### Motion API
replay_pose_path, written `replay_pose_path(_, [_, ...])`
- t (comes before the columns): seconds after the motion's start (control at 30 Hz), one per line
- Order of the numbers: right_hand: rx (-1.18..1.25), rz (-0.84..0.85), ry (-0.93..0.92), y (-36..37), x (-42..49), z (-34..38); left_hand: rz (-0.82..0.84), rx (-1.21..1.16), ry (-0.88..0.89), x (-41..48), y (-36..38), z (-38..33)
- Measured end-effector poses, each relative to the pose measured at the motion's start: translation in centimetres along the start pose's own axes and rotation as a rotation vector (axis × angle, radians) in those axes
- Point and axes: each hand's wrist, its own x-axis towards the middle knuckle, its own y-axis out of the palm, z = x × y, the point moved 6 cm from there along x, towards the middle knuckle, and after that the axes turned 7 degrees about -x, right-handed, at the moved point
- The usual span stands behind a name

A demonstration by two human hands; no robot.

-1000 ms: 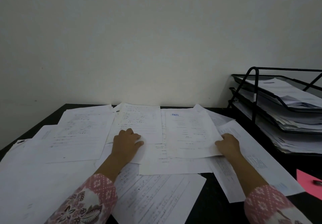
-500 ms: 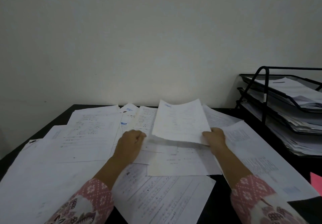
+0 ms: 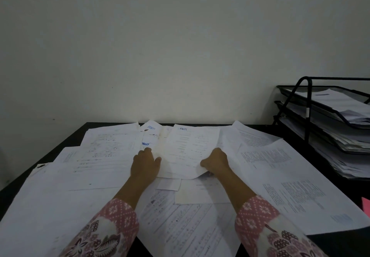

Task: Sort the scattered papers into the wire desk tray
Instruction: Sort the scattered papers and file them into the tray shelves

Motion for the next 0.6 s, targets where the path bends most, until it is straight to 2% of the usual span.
replay_pose_path(0.2, [0.125,0.028,0.027,-1.6,-0.1,-1.0,0.12,-0.197,-0.088,-0.1,0.1,-0.3])
replay_pose_path(0.37, [0.119,0.18,0.044,-1.9,-1.2,-2.0,0.189,-0.259,-0.108,-0.8,0.3,-1.0])
replay_pose_path(0.47, [0.252,0.142,0.049,-2.4,-1.8,-2.6,0.256,-0.37,-0.103,-1.3,0.9,-1.2])
replay_pose_path(0.6, [0.269,0.103,0.055,-2.5,-2.3,-2.7,0.247,-0.499,-0.107,-1.8,-0.1,-0.9])
